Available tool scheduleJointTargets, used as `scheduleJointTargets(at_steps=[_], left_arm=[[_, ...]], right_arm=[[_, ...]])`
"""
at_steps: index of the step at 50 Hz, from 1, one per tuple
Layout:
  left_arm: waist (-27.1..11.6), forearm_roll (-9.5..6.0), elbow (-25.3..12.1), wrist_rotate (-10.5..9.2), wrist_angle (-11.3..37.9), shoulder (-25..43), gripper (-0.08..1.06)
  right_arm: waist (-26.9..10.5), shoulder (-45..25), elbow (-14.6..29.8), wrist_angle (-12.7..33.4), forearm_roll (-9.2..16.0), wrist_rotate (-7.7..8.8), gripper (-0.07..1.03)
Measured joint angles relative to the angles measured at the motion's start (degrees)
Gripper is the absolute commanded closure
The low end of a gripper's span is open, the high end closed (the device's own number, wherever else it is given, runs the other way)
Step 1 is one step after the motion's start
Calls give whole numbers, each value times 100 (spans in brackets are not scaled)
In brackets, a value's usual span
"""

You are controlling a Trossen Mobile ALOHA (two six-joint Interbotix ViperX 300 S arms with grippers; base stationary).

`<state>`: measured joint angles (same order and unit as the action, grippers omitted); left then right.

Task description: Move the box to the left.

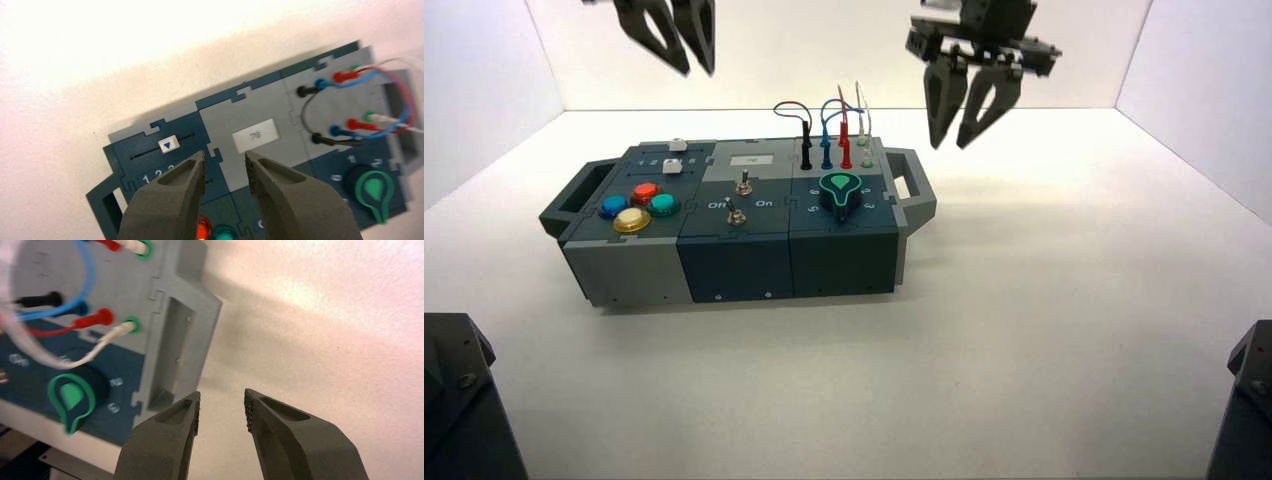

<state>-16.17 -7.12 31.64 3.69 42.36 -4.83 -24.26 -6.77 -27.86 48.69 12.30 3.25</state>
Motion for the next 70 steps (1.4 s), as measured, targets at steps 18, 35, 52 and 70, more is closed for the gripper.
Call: scheduleJointTargets(at_steps=[18, 35, 52, 70], left_arm=[[9, -9, 255, 9, 149, -1143, 53], [9, 0, 940, 53, -35, -1740, 53], [9, -9, 1362, 255, -439, -2083, 53], [0, -53, 1397, 299, -527, -1925, 53]], right_arm=[[18, 1046, -308, 26, -88, -9, 48], [255, 2030, -1248, -343, -343, -53, 48], [343, 2364, -1687, -475, -431, -35, 49], [352, 2382, -1714, -519, -422, -123, 49]])
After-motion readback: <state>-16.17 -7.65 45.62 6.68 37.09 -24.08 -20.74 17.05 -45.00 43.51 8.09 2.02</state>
